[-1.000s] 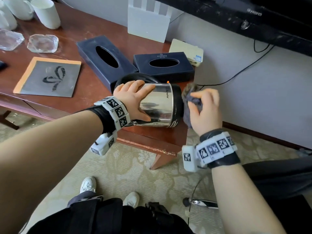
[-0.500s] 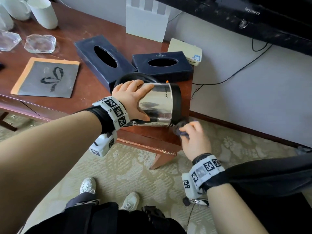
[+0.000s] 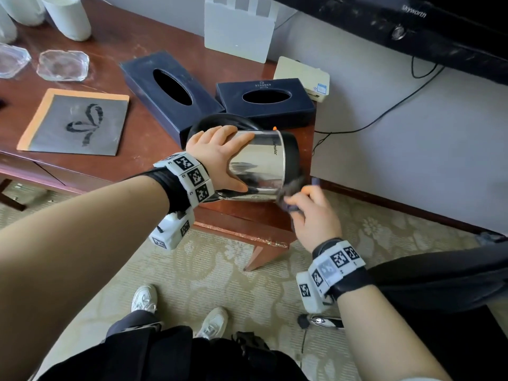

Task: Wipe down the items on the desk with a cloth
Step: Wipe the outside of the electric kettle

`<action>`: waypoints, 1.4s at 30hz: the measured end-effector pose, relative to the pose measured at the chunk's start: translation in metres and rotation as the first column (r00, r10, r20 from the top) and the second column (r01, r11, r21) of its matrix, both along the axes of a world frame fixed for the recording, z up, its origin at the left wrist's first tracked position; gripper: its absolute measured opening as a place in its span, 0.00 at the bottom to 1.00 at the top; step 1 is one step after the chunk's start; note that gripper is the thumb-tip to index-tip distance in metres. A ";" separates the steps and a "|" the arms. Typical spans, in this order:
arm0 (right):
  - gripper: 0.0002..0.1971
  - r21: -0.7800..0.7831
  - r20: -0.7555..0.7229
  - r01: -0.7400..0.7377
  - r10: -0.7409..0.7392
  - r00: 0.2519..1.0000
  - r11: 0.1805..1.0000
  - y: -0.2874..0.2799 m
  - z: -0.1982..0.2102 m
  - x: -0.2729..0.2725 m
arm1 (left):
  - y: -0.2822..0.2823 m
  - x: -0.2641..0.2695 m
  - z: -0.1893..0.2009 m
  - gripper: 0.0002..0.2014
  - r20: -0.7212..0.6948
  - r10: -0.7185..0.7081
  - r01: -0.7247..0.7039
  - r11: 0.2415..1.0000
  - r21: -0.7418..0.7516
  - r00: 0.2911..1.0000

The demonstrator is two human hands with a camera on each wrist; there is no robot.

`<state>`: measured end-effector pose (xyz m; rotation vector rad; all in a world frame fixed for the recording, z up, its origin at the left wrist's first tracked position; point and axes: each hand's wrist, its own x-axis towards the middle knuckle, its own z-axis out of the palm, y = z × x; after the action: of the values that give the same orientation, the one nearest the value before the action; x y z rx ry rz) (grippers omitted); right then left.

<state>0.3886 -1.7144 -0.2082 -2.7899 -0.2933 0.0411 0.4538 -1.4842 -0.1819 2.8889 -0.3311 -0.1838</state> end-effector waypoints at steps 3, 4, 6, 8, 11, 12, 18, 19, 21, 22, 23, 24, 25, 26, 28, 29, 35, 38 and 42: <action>0.10 -0.058 -0.206 0.090 -0.101 0.973 0.994 -0.009 -0.011 -0.012 | 0.017 -0.003 -0.002 0.50 -0.064 -0.007 -0.002 0.990 -0.141 0.998; 0.10 0.035 -0.205 0.158 -0.148 0.968 0.987 -0.009 -0.010 -0.011 | 0.027 -0.007 -0.004 0.53 -0.082 0.015 -0.033 0.975 -0.221 0.997; 0.16 0.168 -0.167 0.237 -0.209 0.964 0.957 -0.010 -0.007 -0.003 | 0.048 -0.017 -0.014 0.56 -0.133 0.148 -0.186 0.919 -0.349 0.980; 0.23 0.161 -0.214 0.224 -0.187 0.959 0.961 -0.005 -0.003 0.009 | 0.061 -0.030 -0.024 0.58 -0.258 0.271 -0.353 0.862 -0.365 0.927; 0.23 0.034 -0.277 0.148 -0.133 0.952 0.988 0.003 -0.007 0.021 | 0.060 -0.036 -0.039 0.64 -0.438 0.244 -0.455 0.749 -0.481 0.865; 0.24 0.039 -0.317 0.172 -0.151 0.936 0.984 0.005 -0.009 0.022 | 0.057 -0.036 -0.041 0.66 -0.451 0.220 -0.462 0.697 -0.548 0.865; 0.26 0.277 -0.388 0.291 -0.171 0.906 0.916 0.006 -0.001 0.016 | 0.050 -0.033 -0.031 0.61 -0.512 0.278 -0.580 0.465 -0.669 0.813; 0.27 0.307 -0.382 0.292 -0.163 0.910 0.906 0.006 0.009 0.015 | 0.053 -0.032 -0.024 0.58 -0.522 0.294 -0.599 0.439 -0.670 0.800; 0.29 0.329 -0.347 0.255 -0.135 0.928 0.909 0.004 0.030 0.013 | 0.057 -0.026 -0.002 0.46 -0.539 0.315 -0.624 0.433 -0.651 0.781; 0.30 0.336 -0.326 0.232 -0.118 0.938 0.913 0.004 0.038 0.013 | 0.059 -0.022 0.010 0.39 -0.536 0.324 -0.624 0.471 -0.623 0.779; 0.30 0.347 -0.311 0.211 -0.100 0.945 0.914 0.004 0.046 0.015 | 0.060 -0.018 0.021 0.34 -0.525 0.335 -0.620 0.511 -0.596 0.782; 0.30 0.363 -0.304 0.198 -0.085 0.949 0.911 0.005 0.051 0.017 | 0.060 -0.015 0.032 0.32 -0.503 0.348 -0.607 0.550 -0.574 0.791; 0.29 0.378 -0.311 0.199 -0.078 0.947 0.904 0.006 0.055 0.020 | 0.061 -0.012 0.039 0.33 -0.479 0.357 -0.591 0.591 -0.549 0.802; 0.29 0.397 -0.324 0.215 -0.082 0.942 0.892 0.006 0.055 0.023 | 0.061 -0.011 0.045 0.37 -0.463 0.356 -0.572 0.646 -0.506 0.812; 0.28 0.437 -0.347 0.254 -0.098 0.933 0.863 0.006 0.056 0.029 | 0.057 -0.007 0.052 0.52 -0.460 0.327 -0.512 0.776 -0.368 0.826; 0.28 0.447 -0.353 0.266 -0.105 0.930 0.854 0.006 0.058 0.032 | 0.054 -0.004 0.053 0.55 -0.446 0.333 -0.485 0.827 -0.286 0.831; 0.26 0.431 -0.354 0.280 -0.125 0.927 0.858 0.005 0.067 0.052 | 0.036 0.015 0.057 0.50 -0.186 0.361 -0.404 0.847 -0.346 0.914; 0.26 0.402 -0.364 0.261 -0.108 0.925 0.878 0.004 0.070 0.058 | 0.036 0.025 0.057 0.47 -0.206 0.250 -0.323 0.781 -0.535 0.946; 0.16 0.400 -0.243 0.272 -0.184 0.952 0.875 -0.009 0.078 0.064 | 0.033 0.033 0.061 0.40 -0.208 0.237 -0.309 0.829 -0.466 0.949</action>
<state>0.4528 -1.7232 -0.1306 -2.3355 0.0766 0.1746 0.4866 -1.4513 -0.1211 2.3585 0.0653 -0.2164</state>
